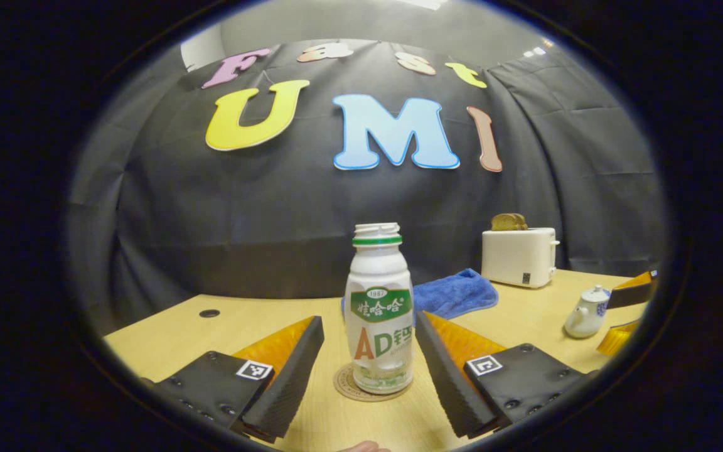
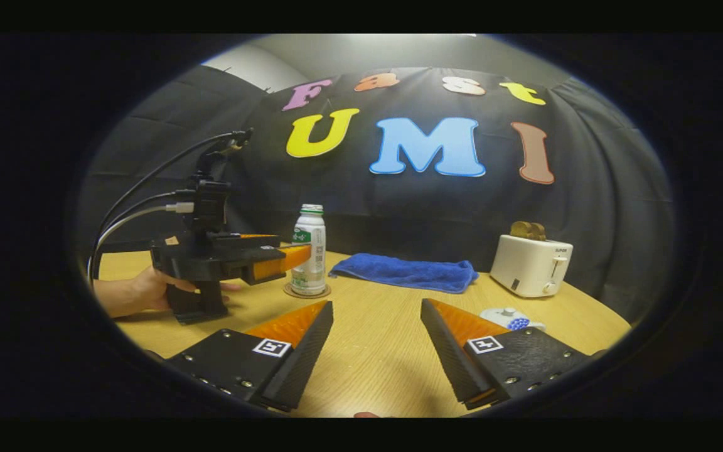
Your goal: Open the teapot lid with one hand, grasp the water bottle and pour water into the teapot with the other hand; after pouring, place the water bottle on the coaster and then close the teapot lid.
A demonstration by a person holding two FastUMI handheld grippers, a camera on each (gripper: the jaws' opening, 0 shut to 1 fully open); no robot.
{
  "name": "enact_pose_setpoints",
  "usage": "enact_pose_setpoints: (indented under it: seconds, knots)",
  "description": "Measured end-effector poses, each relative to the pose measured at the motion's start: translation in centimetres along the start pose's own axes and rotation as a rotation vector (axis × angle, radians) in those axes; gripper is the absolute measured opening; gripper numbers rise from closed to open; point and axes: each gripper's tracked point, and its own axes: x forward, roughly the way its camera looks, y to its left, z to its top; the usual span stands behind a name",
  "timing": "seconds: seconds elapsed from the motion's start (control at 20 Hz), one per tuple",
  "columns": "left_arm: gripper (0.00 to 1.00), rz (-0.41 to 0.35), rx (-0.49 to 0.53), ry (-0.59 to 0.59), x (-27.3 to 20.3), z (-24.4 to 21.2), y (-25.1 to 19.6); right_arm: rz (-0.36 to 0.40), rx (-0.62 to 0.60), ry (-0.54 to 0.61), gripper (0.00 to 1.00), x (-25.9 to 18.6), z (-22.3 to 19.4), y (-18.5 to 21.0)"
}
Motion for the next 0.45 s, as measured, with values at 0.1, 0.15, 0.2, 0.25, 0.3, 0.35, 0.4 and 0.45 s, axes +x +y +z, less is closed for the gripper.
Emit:
enact_pose_setpoints:
  seconds: [0.1,0.15,0.2,0.25,0.3,0.35,0.4,0.45]
  knots:
    - [1.00,0.021,-0.008,-0.001,-2.7,0.6,0.7,-0.003,0.019,0.000,0.87,-0.4,0.1,0.4]
    - [1.00,0.022,-0.020,-0.001,-4.5,1.1,1.0,0.003,0.022,0.006,0.87,-0.6,0.1,1.0]
    - [1.00,0.025,-0.030,0.001,-6.0,1.9,1.4,0.011,0.014,0.010,0.88,-0.8,0.2,1.6]
    - [1.00,0.036,-0.042,-0.010,-7.7,3.4,2.4,0.017,0.003,0.007,0.88,-1.0,0.7,2.1]
    - [0.84,0.077,-0.061,-0.051,-10.2,6.7,4.8,0.019,-0.001,-0.001,0.88,-1.3,1.7,2.2]
    - [0.86,0.082,-0.051,-0.131,-12.4,10.8,6.3,0.029,0.016,-0.027,0.88,-1.9,4.0,2.4]
    - [0.78,0.130,-0.037,-0.128,-14.2,12.1,8.1,0.036,0.028,-0.043,0.89,-2.3,5.2,2.6]
    - [0.78,0.132,-0.079,-0.111,-16.0,13.7,9.2,0.041,0.035,-0.061,0.89,-2.7,6.4,2.9]
